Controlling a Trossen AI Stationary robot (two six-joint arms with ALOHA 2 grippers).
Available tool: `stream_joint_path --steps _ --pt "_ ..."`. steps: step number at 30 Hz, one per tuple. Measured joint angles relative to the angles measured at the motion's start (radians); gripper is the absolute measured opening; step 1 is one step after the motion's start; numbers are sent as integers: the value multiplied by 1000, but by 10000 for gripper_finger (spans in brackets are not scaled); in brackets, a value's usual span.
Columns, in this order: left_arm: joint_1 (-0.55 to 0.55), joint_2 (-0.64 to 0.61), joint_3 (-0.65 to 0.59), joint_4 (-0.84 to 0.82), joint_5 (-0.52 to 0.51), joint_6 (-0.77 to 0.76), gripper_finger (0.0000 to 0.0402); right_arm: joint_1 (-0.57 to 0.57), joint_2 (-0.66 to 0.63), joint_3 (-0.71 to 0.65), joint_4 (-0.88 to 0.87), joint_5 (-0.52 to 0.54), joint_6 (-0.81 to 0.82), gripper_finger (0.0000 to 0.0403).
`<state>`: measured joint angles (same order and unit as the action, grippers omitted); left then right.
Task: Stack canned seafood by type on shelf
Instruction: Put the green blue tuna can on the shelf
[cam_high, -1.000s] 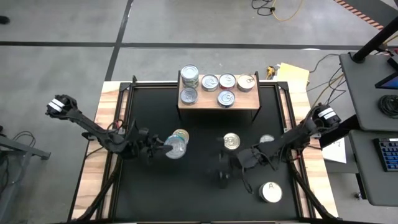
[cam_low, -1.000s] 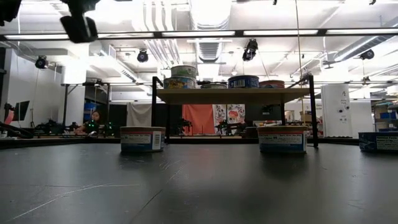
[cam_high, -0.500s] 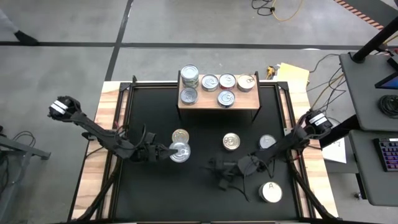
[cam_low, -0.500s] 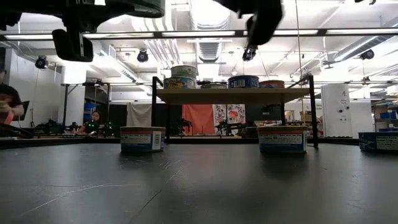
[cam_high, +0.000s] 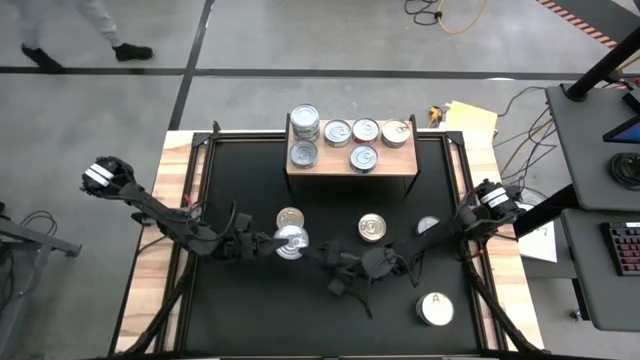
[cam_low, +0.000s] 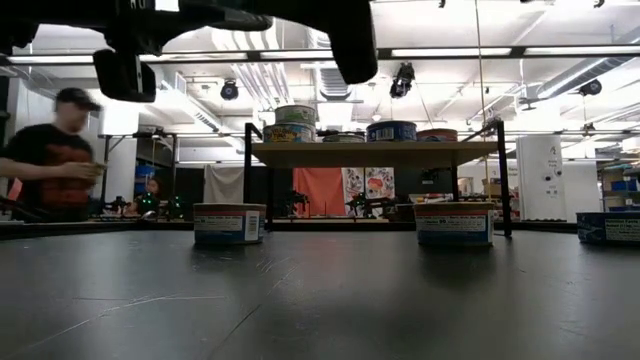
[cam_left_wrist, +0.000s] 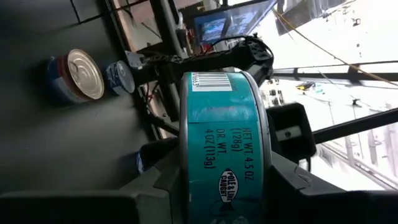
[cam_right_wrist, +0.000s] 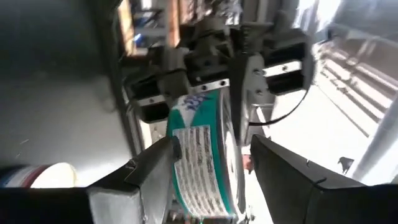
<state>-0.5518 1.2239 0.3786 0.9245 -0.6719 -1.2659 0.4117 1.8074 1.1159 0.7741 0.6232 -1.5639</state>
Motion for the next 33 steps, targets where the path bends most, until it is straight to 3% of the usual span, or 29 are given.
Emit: stream_joint_path --steps 5,10,16,19,24,33 --pt "0 3 0 0 -1 13 120 2 40 87 -145 39 0 218" --pt "1 6 0 12 8 14 121 -4 69 133 -155 130 0 229" --pt "0 20 0 10 16 33 134 -15 74 150 -172 141 1 233" --pt "0 21 0 12 13 64 151 -14 75 150 -172 140 2 207" --pt "6 20 0 15 7 118 195 -14 73 150 -161 136 2 121" --pt "12 -20 0 18 -1 394 291 -17 50 150 -169 253 0 121"
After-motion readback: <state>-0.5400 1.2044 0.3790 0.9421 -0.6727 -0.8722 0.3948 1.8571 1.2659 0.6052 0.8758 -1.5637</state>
